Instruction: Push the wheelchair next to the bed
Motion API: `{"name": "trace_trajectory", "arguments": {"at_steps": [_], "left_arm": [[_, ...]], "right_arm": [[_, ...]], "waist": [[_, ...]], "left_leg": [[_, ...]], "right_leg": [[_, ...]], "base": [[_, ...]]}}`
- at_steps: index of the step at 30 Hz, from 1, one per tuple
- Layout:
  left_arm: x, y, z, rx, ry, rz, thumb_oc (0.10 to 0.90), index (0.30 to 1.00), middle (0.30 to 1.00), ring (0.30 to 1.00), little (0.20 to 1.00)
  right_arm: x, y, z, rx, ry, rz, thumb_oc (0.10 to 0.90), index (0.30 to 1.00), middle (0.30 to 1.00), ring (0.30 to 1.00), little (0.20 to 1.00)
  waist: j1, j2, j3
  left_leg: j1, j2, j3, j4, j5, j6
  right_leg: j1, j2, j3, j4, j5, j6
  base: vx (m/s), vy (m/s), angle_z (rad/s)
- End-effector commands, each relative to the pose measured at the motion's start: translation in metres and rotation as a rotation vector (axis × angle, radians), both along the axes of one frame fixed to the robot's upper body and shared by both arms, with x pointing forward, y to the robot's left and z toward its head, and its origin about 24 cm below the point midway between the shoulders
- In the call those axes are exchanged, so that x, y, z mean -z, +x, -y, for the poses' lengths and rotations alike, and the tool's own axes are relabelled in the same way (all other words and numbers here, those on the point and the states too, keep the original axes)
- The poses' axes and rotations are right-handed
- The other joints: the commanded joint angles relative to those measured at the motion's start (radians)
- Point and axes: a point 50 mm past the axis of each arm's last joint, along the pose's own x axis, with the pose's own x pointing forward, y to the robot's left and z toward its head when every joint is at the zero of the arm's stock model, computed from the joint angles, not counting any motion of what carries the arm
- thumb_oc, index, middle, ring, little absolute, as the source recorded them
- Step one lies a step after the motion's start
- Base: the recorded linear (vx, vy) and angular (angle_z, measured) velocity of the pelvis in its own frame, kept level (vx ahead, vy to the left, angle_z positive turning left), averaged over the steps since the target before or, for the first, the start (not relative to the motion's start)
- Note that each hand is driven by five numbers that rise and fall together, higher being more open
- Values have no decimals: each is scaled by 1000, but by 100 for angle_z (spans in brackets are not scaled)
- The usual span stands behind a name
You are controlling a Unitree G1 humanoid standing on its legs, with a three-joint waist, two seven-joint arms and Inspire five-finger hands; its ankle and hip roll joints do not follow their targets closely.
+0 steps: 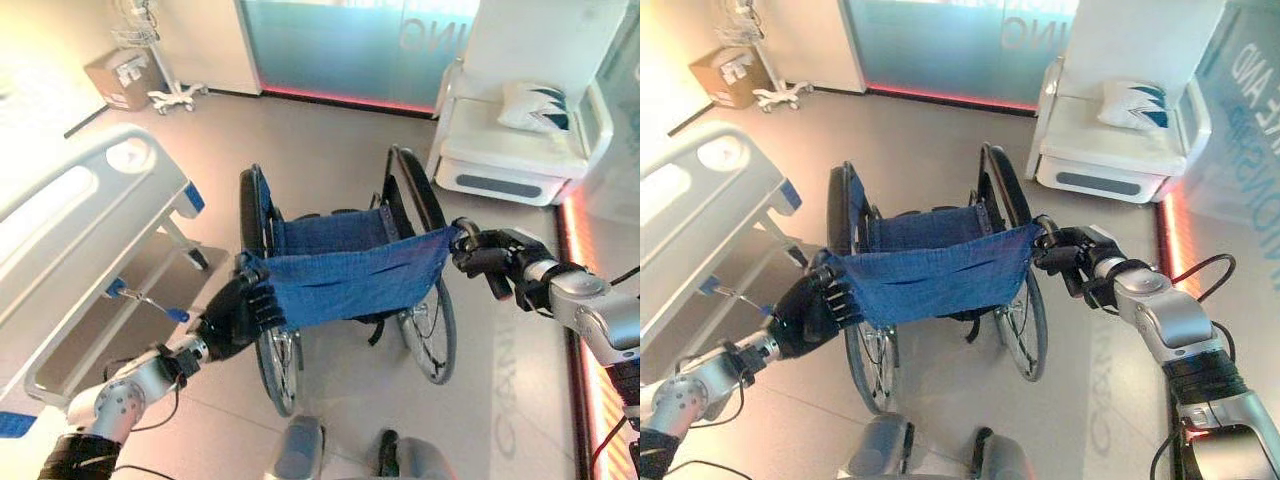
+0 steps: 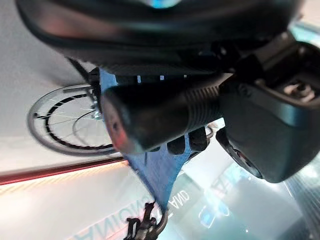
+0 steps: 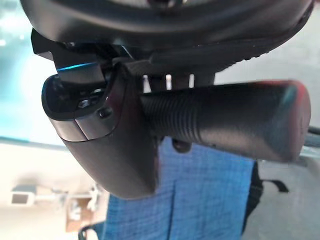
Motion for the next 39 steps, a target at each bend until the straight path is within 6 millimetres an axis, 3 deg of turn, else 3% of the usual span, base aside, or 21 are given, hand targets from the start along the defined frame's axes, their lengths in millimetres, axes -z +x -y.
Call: {"name": "trace_trajectory", "arguments": {"at_steps": [1,3,4,8,11,12,13,16,18,20,22,25,27,30,33,35,37,39], "left_arm": [[-89,42,-19,-104,-64,452,400,300,300,300,300],[-88,44,-16,-95,-64,452,400,300,300,300,300],[-85,45,-14,-91,-61,450,400,300,300,300,300],[-81,35,-14,-92,-42,452,400,300,300,300,300],[-88,32,-19,-110,-43,466,400,300,300,300,300],[-91,33,-23,-116,-42,465,400,300,300,300,300],[-94,34,-25,-116,-34,458,400,300,300,300,300],[-100,39,-32,-96,-1,461,400,300,300,300,300],[-110,45,-38,-85,6,485,400,300,300,300,300],[-112,46,-38,-87,10,493,400,300,300,300,300],[-114,44,-41,-77,34,508,400,300,300,300,300],[-116,45,-40,-100,35,529,400,300,300,300,300],[-115,47,-35,-122,21,544,400,300,300,300,300],[-119,51,-27,-139,7,570,400,300,300,300,300],[-124,53,-25,-143,20,587,400,300,300,300,300],[-126,54,-27,-135,30,589,400,300,300,300,300],[-123,54,-27,-121,34,590,400,300,300,300,300],[-119,55,-24,-115,22,583,400,300,300,300,300]], "right_arm": [[-36,5,-30,-211,73,171,400,300,300,300,300],[-34,6,-30,-206,76,165,400,300,300,300,300],[-30,5,-31,-209,80,152,400,300,300,300,300],[-20,-5,-28,-224,78,133,400,300,300,300,300],[-20,-8,-29,-231,102,141,400,300,300,300,300],[-17,-8,-30,-232,120,148,400,300,300,300,300],[-15,-9,-30,-228,132,155,400,300,300,300,300],[-20,-7,-30,-213,141,187,400,300,300,300,300],[-25,-5,-33,-212,157,214,400,300,300,300,300],[-24,-3,-35,-217,161,217,400,300,300,300,300],[-23,-3,-34,-213,159,222,400,300,300,300,300],[-27,-1,-32,-211,160,238,400,300,300,300,300],[-33,3,-33,-214,147,249,400,300,300,300,300],[-44,6,-36,-220,125,268,400,300,300,300,300],[-50,7,-45,-226,132,293,400,300,300,300,300],[-52,7,-45,-228,138,296,400,300,300,300,300],[-55,8,-45,-226,148,289,400,300,300,300,300],[-53,9,-43,-222,150,272,400,300,300,300,300]], "waist": [[-56,6,-86],[-44,11,-86],[-32,25,-90],[-1,38,-96],[12,32,-115],[18,18,-123],[29,13,-135],[34,4,-153],[41,-12,-157],[38,-13,-157],[37,-12,-143],[30,-8,-120],[10,-2,-99],[-32,-6,-78],[-66,0,-57],[-71,-3,-59],[-75,-14,-78],[-80,-14,-103]], "left_leg": [[61,31,82,-201,151,-11],[45,32,84,-309,185,-18],[20,52,86,-412,233,-31],[-15,97,79,-585,354,-55],[-17,90,104,-567,279,-26],[-17,60,117,-526,228,1],[-24,44,120,-504,207,14],[8,5,130,-495,159,67],[28,-42,112,-477,131,91],[37,-54,104,-468,116,97],[33,-70,95,-424,90,90],[11,-67,79,-326,85,53],[13,-64,64,-279,71,31],[87,-68,37,-276,-32,26],[182,-26,20,-305,-103,35],[187,3,18,-264,-107,31],[183,32,9,-179,-103,23],[195,66,-9,-68,-40,-7]], "right_leg": [[133,51,-119,-136,60,32],[170,68,-107,-156,47,35],[197,88,-108,-166,34,35],[285,106,-80,-165,-26,32],[300,98,-82,-98,-87,46],[312,84,-88,-39,-98,63],[315,85,-85,-13,-75,75],[268,92,-94,231,25,133],[209,83,-73,326,137,188],[183,70,-69,325,141,190],[173,35,-108,182,67,145],[170,1,-130,-42,37,90],[160,-27,-121,-147,72,82],[67,-124,-65,-280,228,149],[-49,-162,-28,-236,277,177],[-48,-148,-36,-201,244,173],[-46,-117,-54,-160,212,149],[-38,-74,-70,-143,175,108]], "base": [[531,146,45],[505,132,39],[450,121,8],[568,165,-28],[459,194,-70],[446,217,-40],[422,213,-18],[319,178,7],[403,150,25],[313,75,-37],[342,20,-18],[275,-46,-5],[254,-29,0],[357,-112,23],[422,-193,46],[506,-264,40],[513,-269,37],[428,-244,50]]}}
